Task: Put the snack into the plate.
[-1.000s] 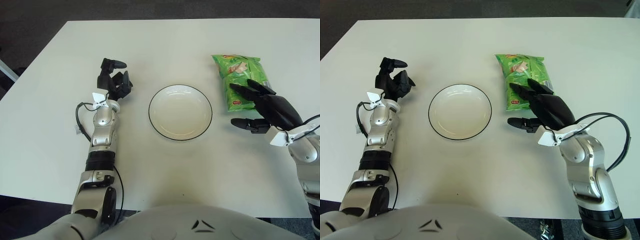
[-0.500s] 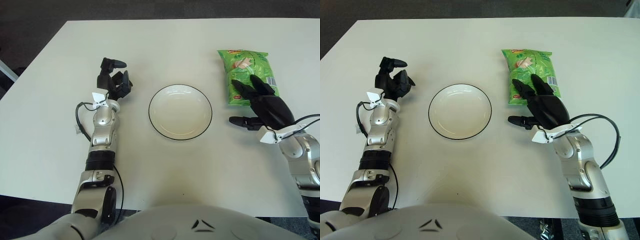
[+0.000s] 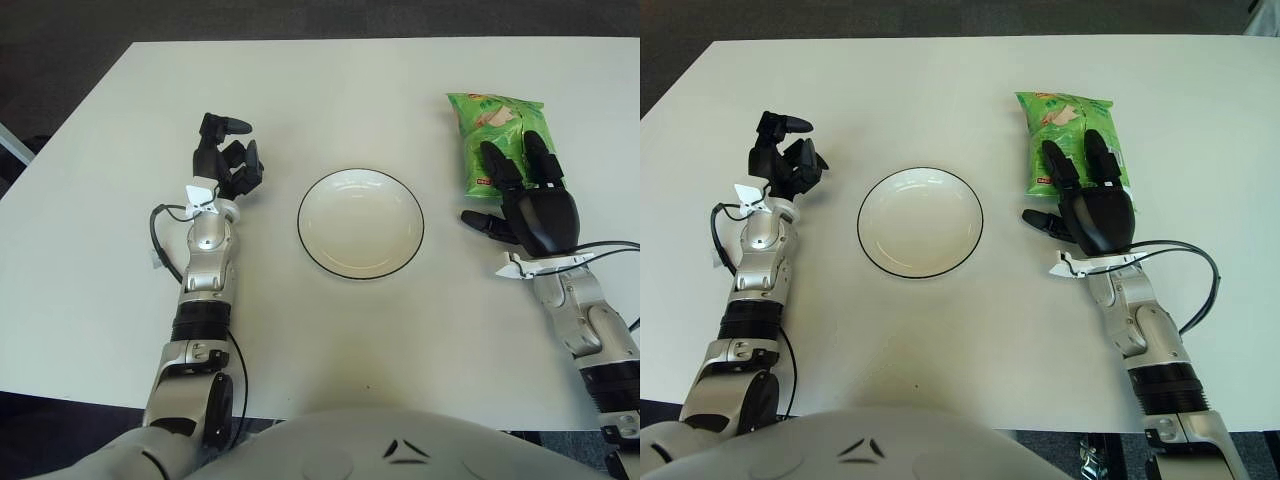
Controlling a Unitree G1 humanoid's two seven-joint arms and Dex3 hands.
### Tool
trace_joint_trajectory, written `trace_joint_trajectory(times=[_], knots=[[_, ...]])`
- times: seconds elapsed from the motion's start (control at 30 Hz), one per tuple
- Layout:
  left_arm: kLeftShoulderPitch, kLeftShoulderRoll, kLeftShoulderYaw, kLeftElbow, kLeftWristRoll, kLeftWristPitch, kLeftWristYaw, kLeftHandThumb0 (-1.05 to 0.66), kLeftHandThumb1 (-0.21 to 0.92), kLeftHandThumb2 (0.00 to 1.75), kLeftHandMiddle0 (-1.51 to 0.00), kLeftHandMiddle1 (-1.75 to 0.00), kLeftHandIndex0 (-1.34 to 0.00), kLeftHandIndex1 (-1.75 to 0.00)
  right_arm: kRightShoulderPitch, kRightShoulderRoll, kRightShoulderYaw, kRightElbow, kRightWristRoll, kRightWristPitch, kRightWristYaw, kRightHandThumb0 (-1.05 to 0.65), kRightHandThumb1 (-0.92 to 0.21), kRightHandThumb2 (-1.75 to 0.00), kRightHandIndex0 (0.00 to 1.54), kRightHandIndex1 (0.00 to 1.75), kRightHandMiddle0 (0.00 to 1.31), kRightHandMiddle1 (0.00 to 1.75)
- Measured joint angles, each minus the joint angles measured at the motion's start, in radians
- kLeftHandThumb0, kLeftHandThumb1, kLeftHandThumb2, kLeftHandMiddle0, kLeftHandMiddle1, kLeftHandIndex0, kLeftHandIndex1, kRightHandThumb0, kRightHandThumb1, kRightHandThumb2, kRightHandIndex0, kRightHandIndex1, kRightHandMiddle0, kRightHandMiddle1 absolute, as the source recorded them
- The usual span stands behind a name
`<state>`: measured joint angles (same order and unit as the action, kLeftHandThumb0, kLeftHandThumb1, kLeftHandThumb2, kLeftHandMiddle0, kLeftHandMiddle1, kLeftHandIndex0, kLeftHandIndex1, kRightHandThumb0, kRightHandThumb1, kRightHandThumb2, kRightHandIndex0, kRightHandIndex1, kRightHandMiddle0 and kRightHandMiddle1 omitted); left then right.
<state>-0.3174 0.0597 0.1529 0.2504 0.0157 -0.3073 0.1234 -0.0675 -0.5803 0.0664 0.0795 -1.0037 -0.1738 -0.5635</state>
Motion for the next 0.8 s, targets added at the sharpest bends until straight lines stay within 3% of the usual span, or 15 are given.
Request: trace_joint_trajectory(times=[0.13,0.3,0.5,0.53,0.63,0.73,0.8], knots=[[0.000,0.000,-0.003,0.012,0.031,-0.025,0.026,-0.37,0.73,0.76,-0.83,-1.75,-0.32,-1.75,-0.049,0.002,0.022,0.065,-0.037,0.013,-0.148,-0.83,-0.92,-0.63,0.00,0.00,0.26,0.04],[-0.005,0.000,-0.008,0.022,0.042,-0.041,0.042,-0.37,0.73,0.77,-0.83,-1.75,-0.32,-1.75,-0.071,0.001,0.034,0.098,-0.027,-0.004,-0.224,-0.77,-0.92,-0.64,0.00,0.00,0.29,0.05],[-0.007,0.002,-0.013,0.026,0.042,-0.045,0.051,-0.38,0.72,0.78,-0.84,-1.75,-0.32,-1.75,-0.055,-0.002,0.035,0.076,-0.015,-0.010,-0.243,-0.44,-0.92,-0.34,0.36,0.06,0.55,0.16],[-0.007,0.003,-0.013,0.026,0.042,-0.045,0.052,-0.38,0.72,0.79,-0.84,-1.75,-0.33,-1.75,-0.051,-0.003,0.035,0.070,-0.015,-0.010,-0.250,-0.41,-0.92,-0.32,0.38,0.31,0.52,0.63],[-0.006,0.004,-0.015,0.026,0.042,-0.045,0.052,-0.38,0.72,0.79,-0.85,-1.75,-0.33,-1.75,-0.048,-0.009,0.039,0.065,-0.018,-0.027,-0.299,-0.37,-0.92,-0.29,0.31,0.86,0.48,1.19],[-0.007,0.005,-0.016,0.026,0.042,-0.045,0.053,-0.38,0.71,0.79,-0.85,-1.75,-0.33,-1.75,-0.049,-0.023,0.044,0.068,-0.020,-0.064,-0.357,-0.12,-0.92,-0.30,0.26,1.33,0.50,1.29],[-0.006,0.006,-0.017,0.026,0.042,-0.045,0.053,-0.38,0.71,0.79,-0.85,-1.75,-0.33,-1.75,-0.051,-0.031,0.048,0.073,-0.016,-0.096,-0.379,-0.07,-0.92,-0.32,0.25,1.45,0.50,1.33]])
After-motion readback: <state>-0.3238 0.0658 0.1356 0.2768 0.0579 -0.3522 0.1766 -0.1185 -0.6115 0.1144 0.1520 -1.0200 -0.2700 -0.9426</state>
